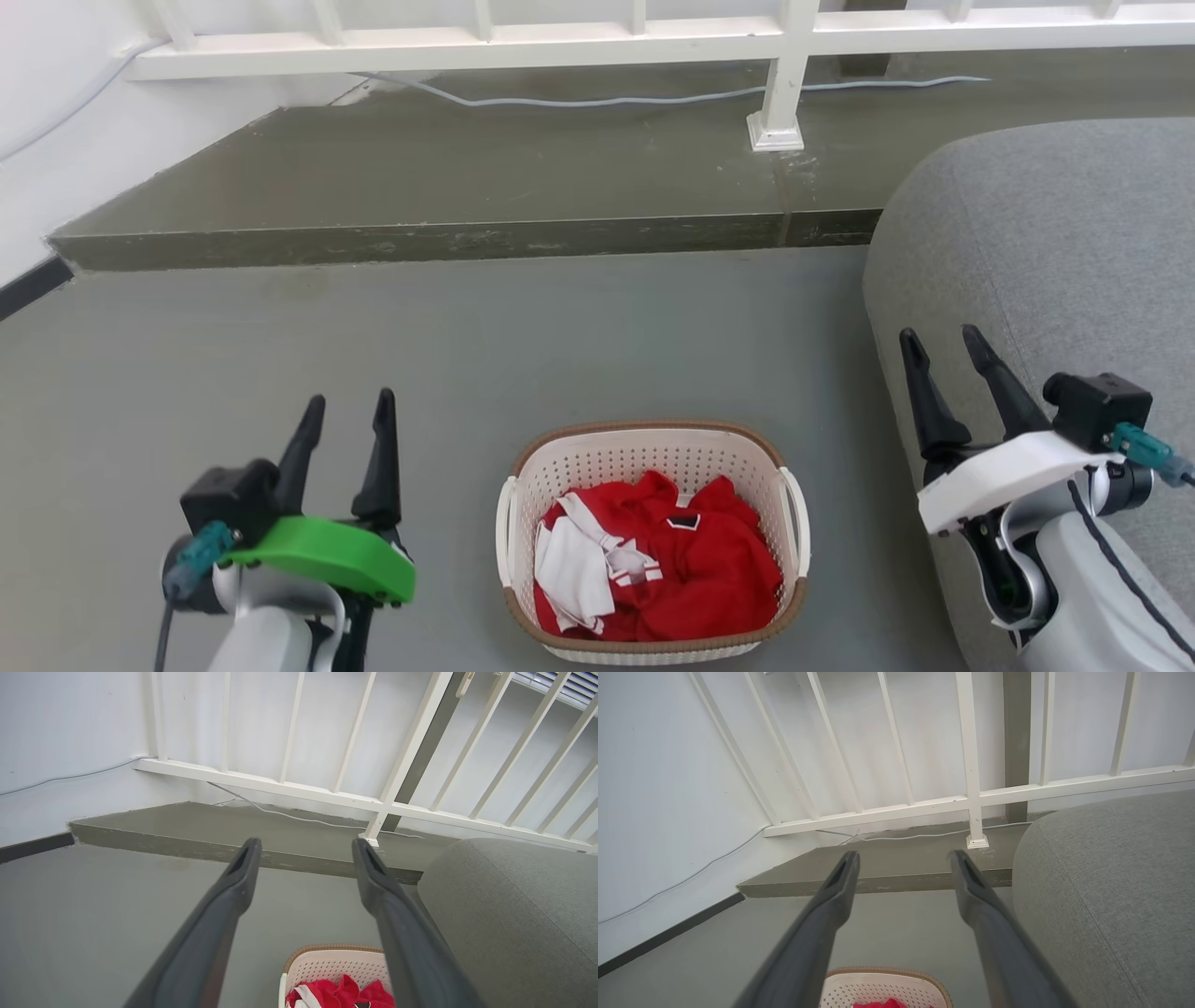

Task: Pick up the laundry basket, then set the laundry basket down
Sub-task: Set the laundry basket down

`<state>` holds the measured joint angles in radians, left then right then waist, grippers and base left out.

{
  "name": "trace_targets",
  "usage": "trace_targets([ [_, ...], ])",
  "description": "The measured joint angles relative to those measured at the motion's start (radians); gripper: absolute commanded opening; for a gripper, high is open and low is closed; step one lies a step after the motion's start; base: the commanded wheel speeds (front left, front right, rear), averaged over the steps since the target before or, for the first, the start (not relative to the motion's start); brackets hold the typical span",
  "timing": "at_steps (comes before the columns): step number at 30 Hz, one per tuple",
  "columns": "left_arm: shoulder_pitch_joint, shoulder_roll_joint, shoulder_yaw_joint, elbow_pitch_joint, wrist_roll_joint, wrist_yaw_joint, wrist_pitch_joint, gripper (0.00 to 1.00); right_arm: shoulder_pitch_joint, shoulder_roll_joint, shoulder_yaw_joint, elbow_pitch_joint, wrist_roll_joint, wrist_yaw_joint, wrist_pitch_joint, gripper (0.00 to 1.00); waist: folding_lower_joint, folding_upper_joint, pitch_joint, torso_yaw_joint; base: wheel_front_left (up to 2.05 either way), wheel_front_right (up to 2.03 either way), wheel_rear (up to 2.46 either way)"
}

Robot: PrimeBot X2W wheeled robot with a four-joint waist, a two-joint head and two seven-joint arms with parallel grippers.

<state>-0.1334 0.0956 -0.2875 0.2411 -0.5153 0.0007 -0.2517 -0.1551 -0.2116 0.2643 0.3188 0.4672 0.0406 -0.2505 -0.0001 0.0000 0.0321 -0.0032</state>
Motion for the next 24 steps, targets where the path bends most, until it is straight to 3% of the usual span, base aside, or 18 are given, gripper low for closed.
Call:
trace_targets([
  [24, 0.084, -0.027, 0.051, -0.064, 0.064, -0.041, 0.0, 1.0, 0.069, 0.042, -0.05, -0.029, -0.063, 0.019, 0.0, 1.0, 0.0, 0.0, -0.013, -0.004, 0.0, 0.0, 0.0],
])
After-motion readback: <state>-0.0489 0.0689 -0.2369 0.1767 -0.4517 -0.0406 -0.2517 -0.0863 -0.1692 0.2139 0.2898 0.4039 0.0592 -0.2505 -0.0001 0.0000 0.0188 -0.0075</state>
